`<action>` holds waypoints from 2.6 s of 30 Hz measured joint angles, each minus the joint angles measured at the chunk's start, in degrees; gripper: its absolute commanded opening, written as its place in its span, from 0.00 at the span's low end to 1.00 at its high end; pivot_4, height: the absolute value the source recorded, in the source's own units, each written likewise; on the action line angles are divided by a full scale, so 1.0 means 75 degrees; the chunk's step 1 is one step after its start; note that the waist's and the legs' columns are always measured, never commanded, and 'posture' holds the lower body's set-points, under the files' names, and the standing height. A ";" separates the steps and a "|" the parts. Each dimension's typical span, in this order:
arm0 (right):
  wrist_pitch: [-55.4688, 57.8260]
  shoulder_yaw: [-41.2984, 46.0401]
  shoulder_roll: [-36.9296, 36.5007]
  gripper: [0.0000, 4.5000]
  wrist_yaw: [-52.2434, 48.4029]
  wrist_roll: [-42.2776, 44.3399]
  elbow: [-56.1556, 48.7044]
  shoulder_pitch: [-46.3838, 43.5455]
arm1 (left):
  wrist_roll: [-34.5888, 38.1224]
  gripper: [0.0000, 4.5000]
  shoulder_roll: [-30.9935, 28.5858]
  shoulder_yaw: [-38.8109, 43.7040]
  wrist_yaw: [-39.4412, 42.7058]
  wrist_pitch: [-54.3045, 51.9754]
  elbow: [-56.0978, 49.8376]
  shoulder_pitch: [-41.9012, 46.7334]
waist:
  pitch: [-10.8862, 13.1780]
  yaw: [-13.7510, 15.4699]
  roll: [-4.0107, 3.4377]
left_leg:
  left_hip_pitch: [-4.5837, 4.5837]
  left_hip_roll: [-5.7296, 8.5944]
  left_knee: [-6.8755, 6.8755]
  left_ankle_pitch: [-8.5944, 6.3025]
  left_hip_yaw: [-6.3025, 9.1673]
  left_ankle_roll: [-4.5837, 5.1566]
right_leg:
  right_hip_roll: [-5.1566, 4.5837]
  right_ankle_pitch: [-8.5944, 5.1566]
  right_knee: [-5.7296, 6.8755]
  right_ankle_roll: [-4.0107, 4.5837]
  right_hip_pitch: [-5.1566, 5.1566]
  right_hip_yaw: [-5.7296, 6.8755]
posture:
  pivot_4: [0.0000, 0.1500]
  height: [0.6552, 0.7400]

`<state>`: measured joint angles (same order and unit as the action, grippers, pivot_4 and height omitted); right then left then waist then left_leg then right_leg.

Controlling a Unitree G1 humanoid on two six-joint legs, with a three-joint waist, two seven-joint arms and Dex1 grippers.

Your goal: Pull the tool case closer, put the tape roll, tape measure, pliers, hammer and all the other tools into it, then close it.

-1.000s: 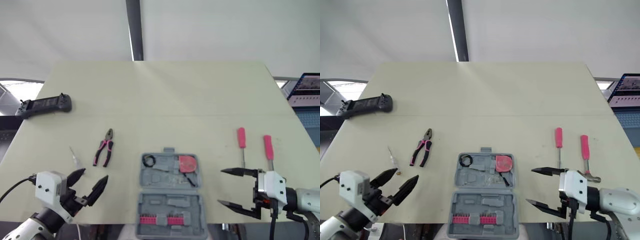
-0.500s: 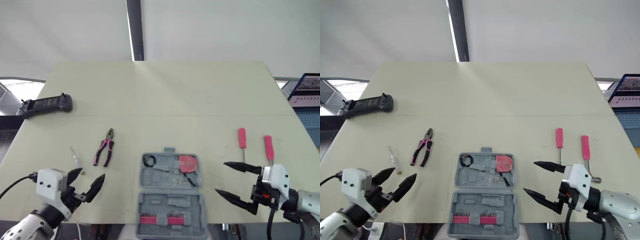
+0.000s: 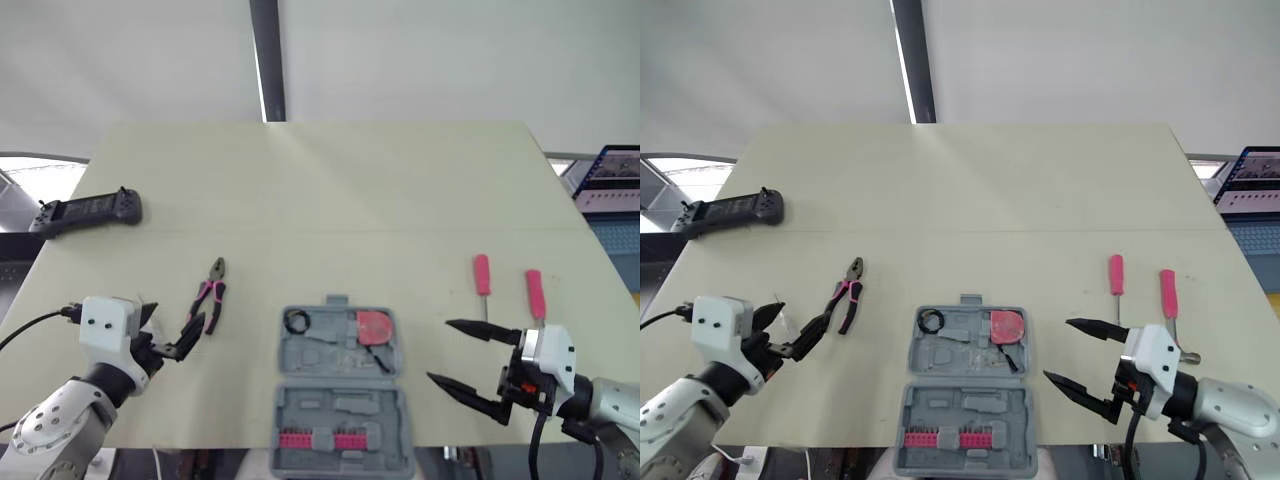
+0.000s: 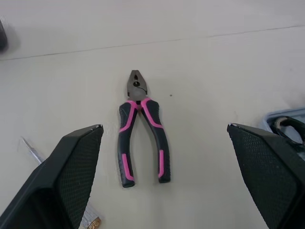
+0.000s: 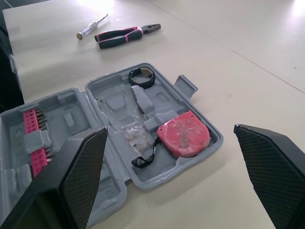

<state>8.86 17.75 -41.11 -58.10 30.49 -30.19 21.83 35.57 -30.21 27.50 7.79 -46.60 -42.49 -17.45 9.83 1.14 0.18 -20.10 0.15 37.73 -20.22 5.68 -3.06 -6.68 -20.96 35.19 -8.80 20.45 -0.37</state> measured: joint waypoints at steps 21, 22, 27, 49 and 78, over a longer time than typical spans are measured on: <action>-0.0039 -0.0132 0.0160 1.00 0.0458 -0.0357 -0.0038 0.0283 | -0.1399 1.00 -0.0863 -0.2038 0.0457 -0.0841 0.3293 0.3109 | -0.0001 -0.0025 -0.0001 | -0.0003 0.0003 0.0006 0.0003 0.0003 -0.0008 | -0.0003 0.0000 0.0051 0.0000 0.0030 -0.0001 | 1.00 1.00; -0.0040 -0.0130 0.0165 1.00 0.0481 -0.0368 -0.0061 0.0293 | -0.1486 1.00 -0.0820 -0.2087 0.0461 -0.0816 0.3431 0.3137 | -0.0001 -0.0022 -0.0001 | -0.0004 0.0003 0.0007 0.0003 0.0003 -0.0008 | -0.0003 0.0000 0.0052 0.0000 0.0030 -0.0001 | 1.00 1.00; -0.0075 -0.0105 0.0170 1.00 0.0521 -0.0377 -0.0121 0.0370 | -0.1780 1.00 -0.0562 -0.2312 0.0500 -0.0695 0.4098 0.3266 | -0.0001 -0.0016 -0.0001 | -0.0004 0.0003 0.0010 0.0003 0.0003 -0.0008 | -0.0003 0.0000 0.0059 0.0000 0.0029 0.0000 | 1.00 1.00; -0.0158 0.0078 0.0223 1.00 0.0665 -0.0465 -0.0188 0.0579 | -0.2651 1.00 -0.0116 -0.2854 0.1044 -0.0025 0.5379 0.4241 | -0.0001 0.0022 -0.0002 | -0.0003 0.0005 0.0021 0.0004 0.0003 -0.0008 | -0.0005 0.0001 0.0075 -0.0002 0.0027 0.0001 | 1.00 1.00; 0.0073 -0.0254 -0.0055 1.00 0.0710 -0.0627 -0.0130 -0.0237 | -0.1794 0.54 -0.1989 -0.3271 0.4879 0.0654 0.3232 0.4011 | 0.0002 -0.0012 -0.0016 | -0.0013 0.0001 0.0016 0.0004 0.0005 -0.0010 | -0.0004 0.0001 0.0063 -0.0002 0.0030 0.0003 | 1.00 1.00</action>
<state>9.40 15.85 -41.53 -52.78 25.78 -31.16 20.05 22.11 -45.13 2.97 44.38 -41.69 -18.25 12.63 9.85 1.05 0.06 -20.20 0.15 37.85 -20.19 5.72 -3.13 -6.71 -20.95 35.66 -8.81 20.68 -0.35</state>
